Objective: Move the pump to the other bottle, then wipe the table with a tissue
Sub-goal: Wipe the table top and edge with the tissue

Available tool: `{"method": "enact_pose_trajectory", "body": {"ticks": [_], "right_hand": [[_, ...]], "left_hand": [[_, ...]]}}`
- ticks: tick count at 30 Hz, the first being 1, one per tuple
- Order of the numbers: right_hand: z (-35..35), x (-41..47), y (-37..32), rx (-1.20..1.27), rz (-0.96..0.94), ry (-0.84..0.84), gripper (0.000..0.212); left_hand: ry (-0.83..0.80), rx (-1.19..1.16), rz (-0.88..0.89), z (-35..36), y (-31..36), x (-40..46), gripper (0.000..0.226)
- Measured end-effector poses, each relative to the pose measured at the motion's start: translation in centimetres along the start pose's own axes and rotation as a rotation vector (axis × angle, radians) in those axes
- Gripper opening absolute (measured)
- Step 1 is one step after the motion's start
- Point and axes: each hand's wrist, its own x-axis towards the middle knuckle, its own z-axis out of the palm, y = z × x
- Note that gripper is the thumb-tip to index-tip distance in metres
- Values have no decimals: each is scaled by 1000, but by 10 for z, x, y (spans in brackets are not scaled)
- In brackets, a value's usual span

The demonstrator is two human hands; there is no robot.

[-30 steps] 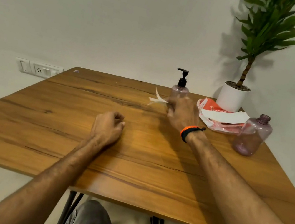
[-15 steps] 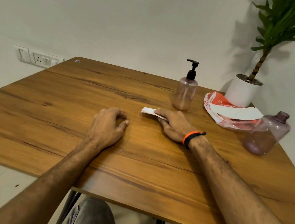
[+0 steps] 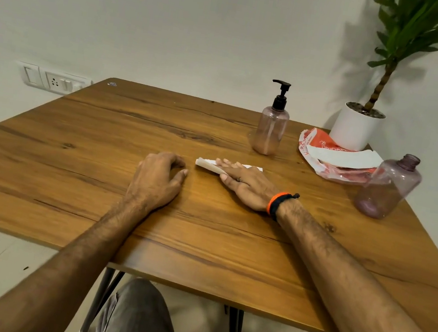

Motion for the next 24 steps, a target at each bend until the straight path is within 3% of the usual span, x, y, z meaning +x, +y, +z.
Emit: {"method": "enact_pose_trajectory", "body": {"ticks": [21, 24], "right_hand": [[11, -89, -10, 84, -169, -110, 44], [10, -96, -10, 216, -161, -152, 40]], "left_hand": [[-14, 40, -3, -5, 10, -13, 28], [-6, 47, -6, -5, 11, -13, 28]]}}
